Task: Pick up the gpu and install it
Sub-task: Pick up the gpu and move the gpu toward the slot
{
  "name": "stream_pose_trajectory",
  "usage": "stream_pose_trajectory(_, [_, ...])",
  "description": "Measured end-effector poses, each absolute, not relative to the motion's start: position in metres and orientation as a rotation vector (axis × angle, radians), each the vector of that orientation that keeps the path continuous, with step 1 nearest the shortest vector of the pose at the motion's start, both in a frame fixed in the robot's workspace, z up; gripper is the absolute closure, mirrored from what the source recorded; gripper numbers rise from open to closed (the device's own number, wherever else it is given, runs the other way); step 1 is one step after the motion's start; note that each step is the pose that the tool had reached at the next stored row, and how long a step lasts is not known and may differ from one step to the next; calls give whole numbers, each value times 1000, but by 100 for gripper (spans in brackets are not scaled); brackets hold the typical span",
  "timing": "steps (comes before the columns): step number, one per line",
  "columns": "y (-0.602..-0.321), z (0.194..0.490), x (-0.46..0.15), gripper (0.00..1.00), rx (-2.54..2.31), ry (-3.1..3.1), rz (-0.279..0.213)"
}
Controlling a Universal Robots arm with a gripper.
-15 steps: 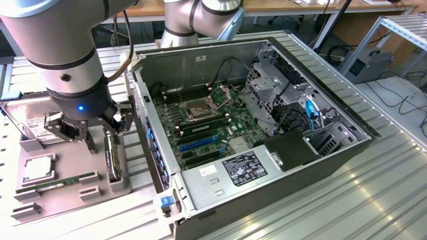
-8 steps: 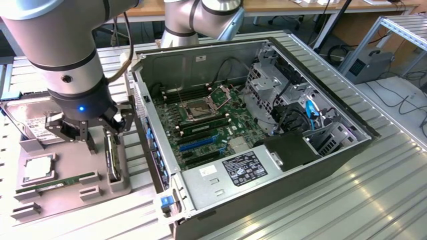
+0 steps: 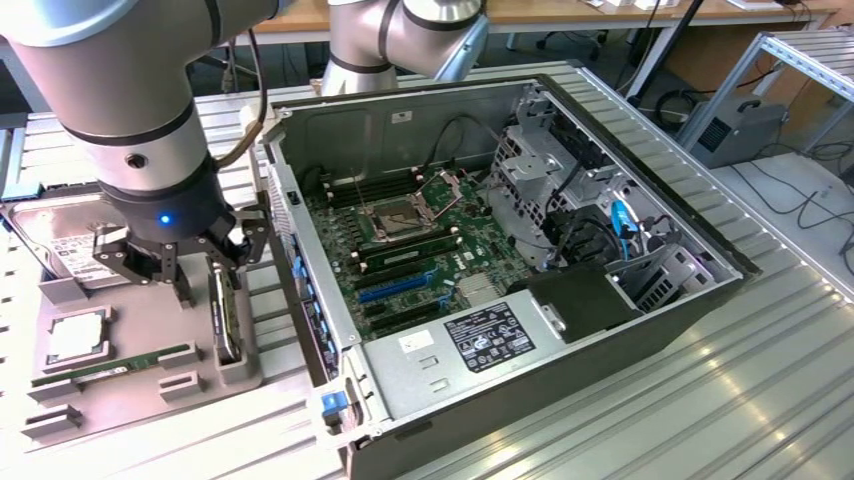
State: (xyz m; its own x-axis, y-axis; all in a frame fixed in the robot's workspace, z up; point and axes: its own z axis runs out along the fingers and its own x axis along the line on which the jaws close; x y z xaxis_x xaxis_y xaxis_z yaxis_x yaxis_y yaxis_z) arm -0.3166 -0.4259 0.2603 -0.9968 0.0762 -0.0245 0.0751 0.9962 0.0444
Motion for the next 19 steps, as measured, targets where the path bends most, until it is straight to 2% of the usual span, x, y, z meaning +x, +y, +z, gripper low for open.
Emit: stream_pose_trajectory(19, [-412,252,-315,46,118,3113,68])
